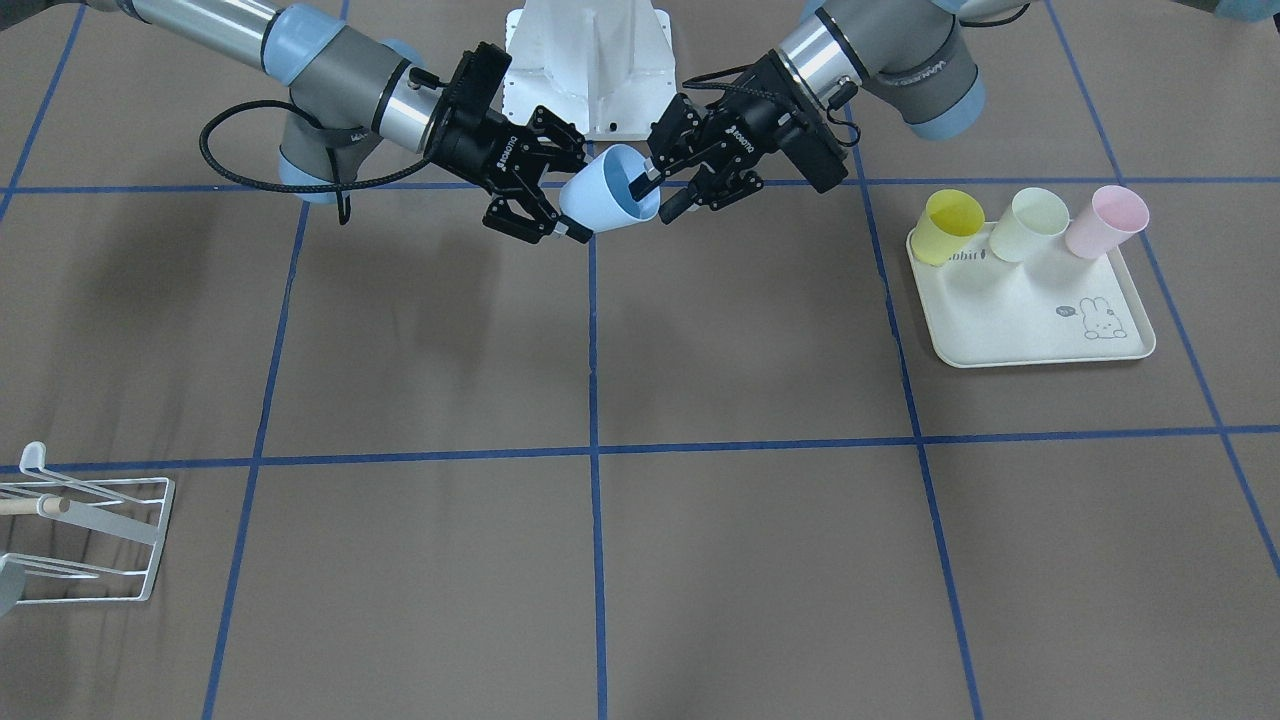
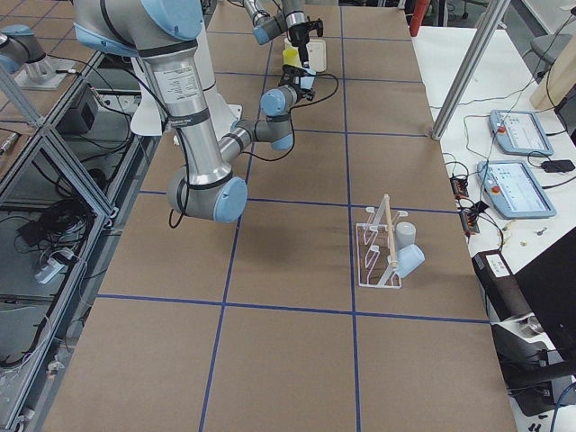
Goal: Transfer IKEA cup to right arm and place on rack
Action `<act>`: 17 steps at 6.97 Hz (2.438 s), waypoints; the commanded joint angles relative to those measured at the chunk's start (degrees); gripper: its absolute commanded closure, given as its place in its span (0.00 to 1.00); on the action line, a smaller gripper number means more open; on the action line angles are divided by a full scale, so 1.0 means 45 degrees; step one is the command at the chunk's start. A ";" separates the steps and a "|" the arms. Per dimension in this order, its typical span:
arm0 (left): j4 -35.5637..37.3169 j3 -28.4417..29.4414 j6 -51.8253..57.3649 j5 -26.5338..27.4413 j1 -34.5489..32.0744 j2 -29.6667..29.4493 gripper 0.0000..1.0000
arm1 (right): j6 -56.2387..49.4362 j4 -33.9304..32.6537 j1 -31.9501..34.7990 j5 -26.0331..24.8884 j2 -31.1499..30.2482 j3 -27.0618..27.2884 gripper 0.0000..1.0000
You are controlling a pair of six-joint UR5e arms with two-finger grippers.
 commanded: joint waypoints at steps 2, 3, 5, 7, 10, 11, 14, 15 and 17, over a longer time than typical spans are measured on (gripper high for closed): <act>0.0144 -0.0120 0.1847 -0.0059 -0.0760 0.0947 0.00 | 0.0045 -0.2950 0.1483 0.1088 0.0015 0.0611 0.79; 0.0164 -0.0160 0.2881 -0.0079 -0.1188 0.1746 0.00 | 0.0026 -0.5386 0.2263 0.1850 0.0015 0.1466 0.80; 0.0647 -0.0354 0.5571 -0.0331 -0.2708 0.3426 0.00 | -0.0922 -0.9941 0.4117 0.3684 0.0034 0.2681 0.83; 0.3315 -0.1443 0.9416 -0.0723 -0.4312 0.4231 0.00 | -0.3845 -1.3090 0.5662 0.3850 0.0034 0.2978 0.85; 0.3797 -0.1841 1.4364 -0.5106 -0.8154 0.5598 0.00 | -1.0805 -1.9005 0.7558 0.2048 0.1844 0.3056 0.90; 0.3797 -0.1840 1.4395 -0.5195 -0.8242 0.5679 0.00 | -1.3753 -1.9526 0.7680 -0.0731 0.1909 0.3115 0.90; 0.3738 -0.1762 1.4259 -0.5216 -0.8224 0.5700 0.00 | -1.9359 -1.9571 0.8033 -0.3991 0.1075 0.1987 0.90; 0.3719 -0.1762 1.4220 -0.5216 -0.8224 0.5680 0.00 | -1.9523 -1.9203 0.7975 -0.5026 0.0470 0.1692 0.90; 0.3680 -0.1762 1.4220 -0.5216 -0.8204 0.5739 0.00 | -1.9467 -1.6963 0.7858 -0.5212 0.0035 0.0349 0.90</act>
